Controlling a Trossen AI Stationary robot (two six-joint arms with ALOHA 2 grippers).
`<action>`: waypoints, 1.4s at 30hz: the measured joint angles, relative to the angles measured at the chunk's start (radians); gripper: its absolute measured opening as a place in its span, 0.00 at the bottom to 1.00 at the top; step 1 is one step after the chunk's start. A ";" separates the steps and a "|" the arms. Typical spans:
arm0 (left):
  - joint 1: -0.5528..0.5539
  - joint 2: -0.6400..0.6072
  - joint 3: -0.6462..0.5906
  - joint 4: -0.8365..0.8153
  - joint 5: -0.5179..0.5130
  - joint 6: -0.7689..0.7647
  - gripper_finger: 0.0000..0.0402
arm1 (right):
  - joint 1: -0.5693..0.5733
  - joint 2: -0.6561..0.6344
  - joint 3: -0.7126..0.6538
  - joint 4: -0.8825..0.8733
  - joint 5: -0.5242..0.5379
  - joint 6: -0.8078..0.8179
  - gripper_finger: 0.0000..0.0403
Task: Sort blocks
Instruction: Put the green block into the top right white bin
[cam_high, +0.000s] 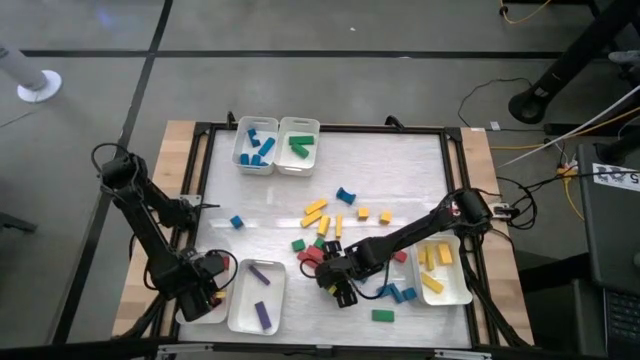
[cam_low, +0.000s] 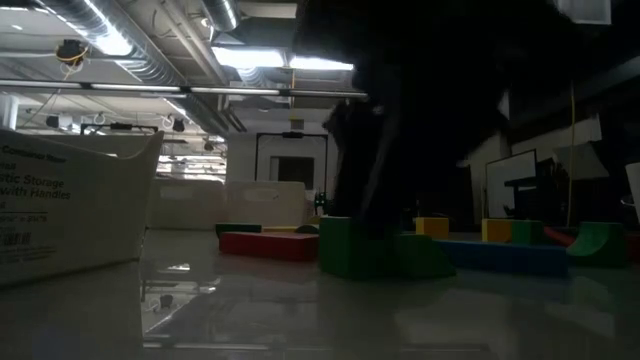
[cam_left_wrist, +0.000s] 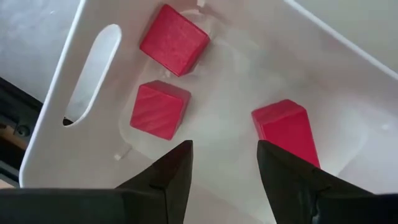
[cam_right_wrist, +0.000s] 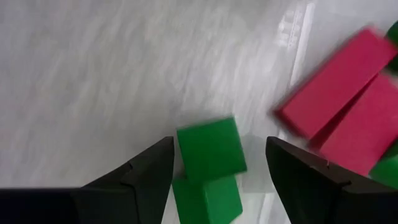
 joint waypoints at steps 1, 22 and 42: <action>0.000 0.000 0.000 -0.001 0.000 0.000 0.42 | 0.000 0.008 0.000 -0.003 0.000 0.000 0.63; 0.000 -0.102 0.002 0.003 -0.050 0.006 0.42 | -0.046 0.037 0.113 -0.073 -0.007 -0.040 0.33; 0.099 -0.184 0.002 -0.019 -0.408 0.344 0.42 | -0.470 0.036 0.462 -0.116 0.234 -0.561 0.38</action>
